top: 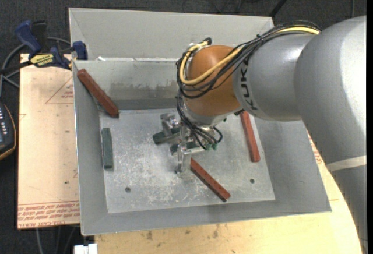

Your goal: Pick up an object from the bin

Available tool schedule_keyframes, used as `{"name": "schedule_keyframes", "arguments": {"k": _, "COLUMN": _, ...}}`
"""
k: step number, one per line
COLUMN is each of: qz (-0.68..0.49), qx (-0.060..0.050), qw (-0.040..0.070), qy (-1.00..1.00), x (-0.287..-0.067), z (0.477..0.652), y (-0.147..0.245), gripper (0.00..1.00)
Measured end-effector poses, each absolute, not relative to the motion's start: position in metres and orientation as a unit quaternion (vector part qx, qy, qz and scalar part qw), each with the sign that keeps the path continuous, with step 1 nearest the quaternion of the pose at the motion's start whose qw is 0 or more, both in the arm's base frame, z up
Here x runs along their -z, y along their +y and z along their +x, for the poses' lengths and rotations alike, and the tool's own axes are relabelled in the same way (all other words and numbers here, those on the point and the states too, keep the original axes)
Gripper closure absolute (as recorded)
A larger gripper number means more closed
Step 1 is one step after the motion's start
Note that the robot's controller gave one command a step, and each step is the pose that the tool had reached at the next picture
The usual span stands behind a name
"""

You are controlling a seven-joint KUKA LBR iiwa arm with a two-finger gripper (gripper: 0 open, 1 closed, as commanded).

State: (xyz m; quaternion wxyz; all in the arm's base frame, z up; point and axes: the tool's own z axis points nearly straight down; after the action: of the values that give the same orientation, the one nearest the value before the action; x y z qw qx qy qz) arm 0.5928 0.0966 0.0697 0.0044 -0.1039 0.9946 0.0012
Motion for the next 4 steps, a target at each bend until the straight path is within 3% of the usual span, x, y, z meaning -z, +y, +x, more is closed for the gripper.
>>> {"name": "schedule_keyframes", "arguments": {"k": 1, "qz": -0.099, "qx": 0.000, "qw": 0.005, "qy": 0.995, "x": -0.072, "z": 0.637, "y": 0.050, "gripper": 0.00}}
{"name": "schedule_keyframes", "arguments": {"k": 2, "qz": -0.101, "qx": -0.001, "qw": 0.007, "qy": 0.995, "x": -0.076, "z": 0.638, "y": 0.054, "gripper": 1.00}}
{"name": "schedule_keyframes", "arguments": {"k": 3, "qz": -0.154, "qx": 0.000, "qw": 0.007, "qy": 0.988, "x": -0.304, "z": 0.625, "y": 0.053, "gripper": 1.00}}
{"name": "schedule_keyframes", "arguments": {"k": 4, "qz": -0.166, "qx": -0.002, "qw": -0.004, "qy": 0.986, "x": -0.200, "z": 0.590, "y": 0.101, "gripper": 1.00}}
